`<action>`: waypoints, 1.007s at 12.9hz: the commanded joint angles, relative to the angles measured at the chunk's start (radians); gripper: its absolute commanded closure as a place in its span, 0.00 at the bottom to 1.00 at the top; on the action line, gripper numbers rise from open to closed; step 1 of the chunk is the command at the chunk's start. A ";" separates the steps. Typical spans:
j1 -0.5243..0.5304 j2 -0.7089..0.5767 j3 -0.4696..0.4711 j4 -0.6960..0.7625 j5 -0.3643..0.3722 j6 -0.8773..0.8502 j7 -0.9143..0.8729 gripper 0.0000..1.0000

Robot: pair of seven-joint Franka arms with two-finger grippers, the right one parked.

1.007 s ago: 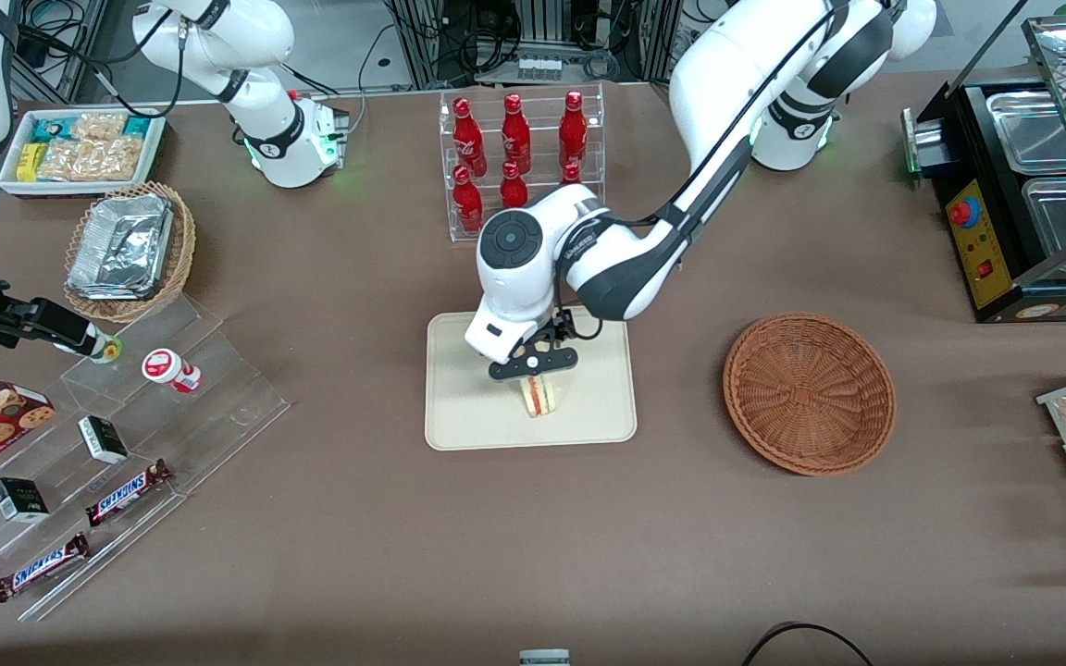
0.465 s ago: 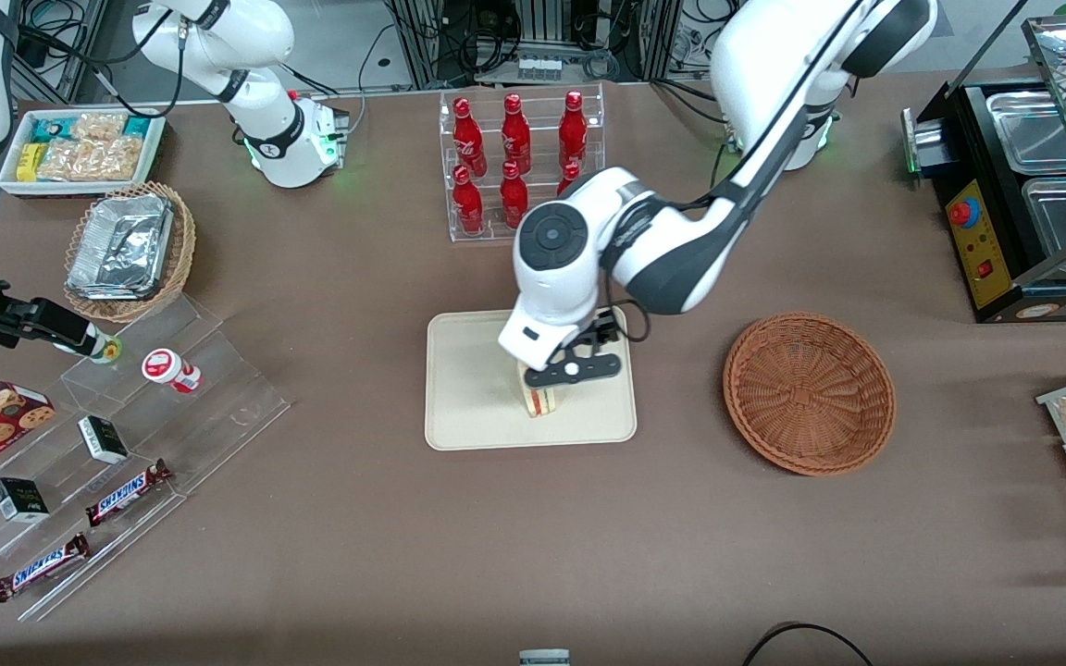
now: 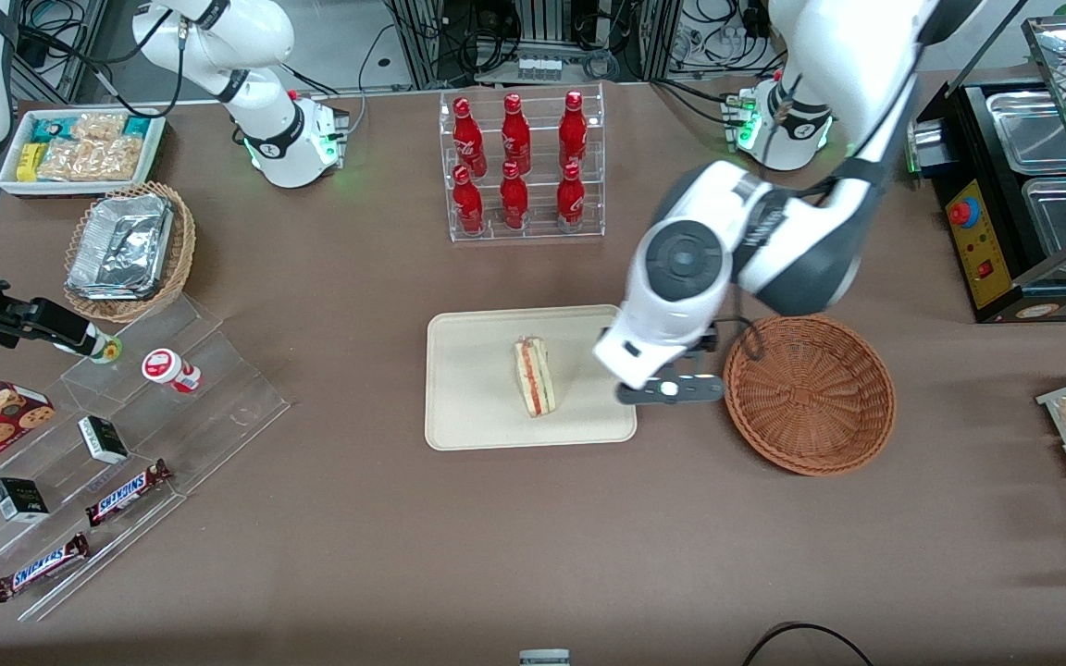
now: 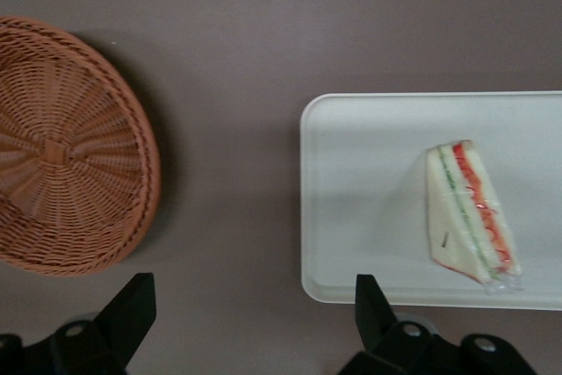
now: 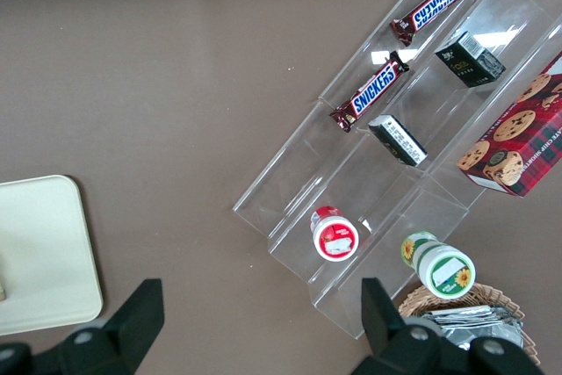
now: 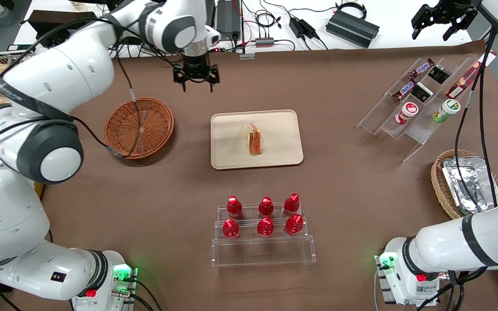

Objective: Place sandwich from basket to tray

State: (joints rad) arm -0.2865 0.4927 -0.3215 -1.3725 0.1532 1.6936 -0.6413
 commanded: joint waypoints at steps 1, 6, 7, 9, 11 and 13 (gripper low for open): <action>0.085 -0.114 -0.005 -0.124 -0.024 0.001 0.081 0.00; 0.219 -0.233 -0.002 -0.215 -0.122 -0.038 0.310 0.00; 0.242 -0.250 -0.004 -0.221 -0.124 -0.054 0.339 0.00; 0.286 -0.281 -0.002 -0.221 -0.132 -0.096 0.400 0.00; 0.337 -0.313 0.001 -0.235 -0.145 -0.141 0.495 0.00; 0.354 -0.342 0.025 -0.232 -0.156 -0.192 0.558 0.00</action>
State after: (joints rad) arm 0.0488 0.2098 -0.3128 -1.5683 0.0255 1.5358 -0.1422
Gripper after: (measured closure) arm 0.000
